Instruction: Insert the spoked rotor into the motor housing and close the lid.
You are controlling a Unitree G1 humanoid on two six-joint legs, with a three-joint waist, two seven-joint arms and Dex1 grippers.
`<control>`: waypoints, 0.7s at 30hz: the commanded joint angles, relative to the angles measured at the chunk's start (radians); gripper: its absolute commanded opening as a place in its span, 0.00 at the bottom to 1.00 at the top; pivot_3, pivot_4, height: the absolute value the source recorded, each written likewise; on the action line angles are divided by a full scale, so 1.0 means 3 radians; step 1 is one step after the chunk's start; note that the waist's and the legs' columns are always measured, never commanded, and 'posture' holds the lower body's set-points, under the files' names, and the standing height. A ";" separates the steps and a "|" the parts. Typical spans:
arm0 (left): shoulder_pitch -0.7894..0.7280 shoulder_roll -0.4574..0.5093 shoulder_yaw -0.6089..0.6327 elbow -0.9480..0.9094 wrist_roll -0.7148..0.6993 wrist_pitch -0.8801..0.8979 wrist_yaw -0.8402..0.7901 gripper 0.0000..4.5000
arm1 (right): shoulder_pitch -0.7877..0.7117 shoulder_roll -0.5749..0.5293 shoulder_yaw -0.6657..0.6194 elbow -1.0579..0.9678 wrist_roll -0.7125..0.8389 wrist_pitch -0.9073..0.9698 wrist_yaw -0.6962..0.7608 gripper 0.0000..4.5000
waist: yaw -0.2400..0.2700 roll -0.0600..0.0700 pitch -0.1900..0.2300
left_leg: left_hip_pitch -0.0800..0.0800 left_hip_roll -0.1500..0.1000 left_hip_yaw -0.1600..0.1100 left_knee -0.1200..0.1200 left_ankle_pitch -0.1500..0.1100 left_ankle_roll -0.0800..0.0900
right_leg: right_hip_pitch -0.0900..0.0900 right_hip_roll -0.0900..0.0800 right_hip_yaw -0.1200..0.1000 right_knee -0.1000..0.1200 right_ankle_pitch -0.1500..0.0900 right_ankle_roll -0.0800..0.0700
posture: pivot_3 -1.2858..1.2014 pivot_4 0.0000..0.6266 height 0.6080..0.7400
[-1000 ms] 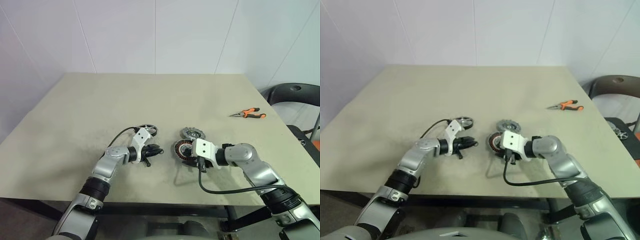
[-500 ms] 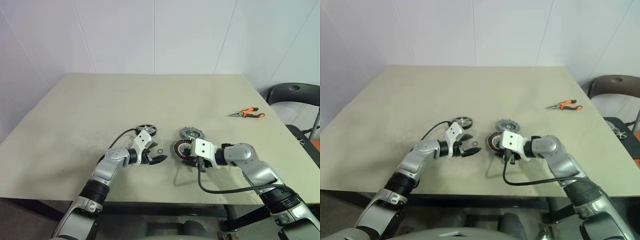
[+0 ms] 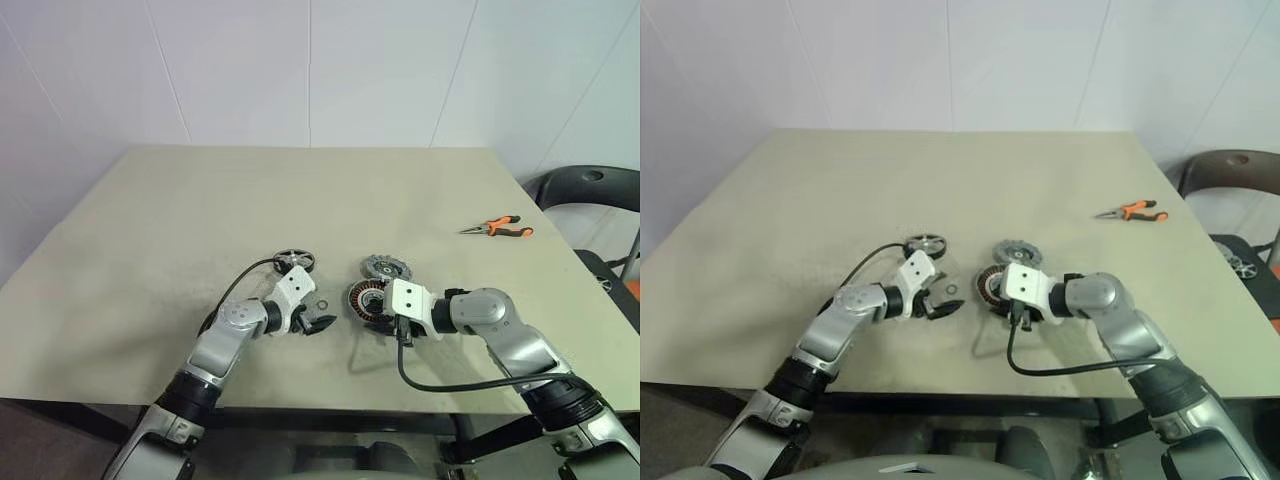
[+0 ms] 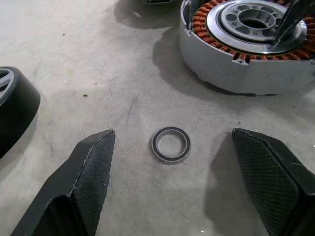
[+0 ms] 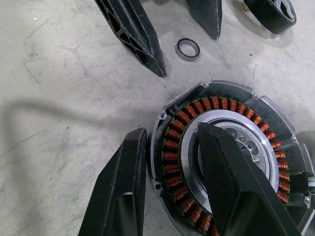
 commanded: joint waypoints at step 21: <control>-0.0253 0.0071 0.0186 0.1029 -0.0076 -0.0447 -0.0070 0.55 | 0.0170 -0.0077 0.0029 0.0039 -0.0117 0.0092 -0.0038 0.37 | 0.0030 -0.0070 0.0002 | 0.0050 0.0012 0.0115 -0.0080 0.0001 0.0000 | 0.0005 -0.0031 0.0085 0.0106 -0.0105 0.0003 | 0.52 0.00 1.00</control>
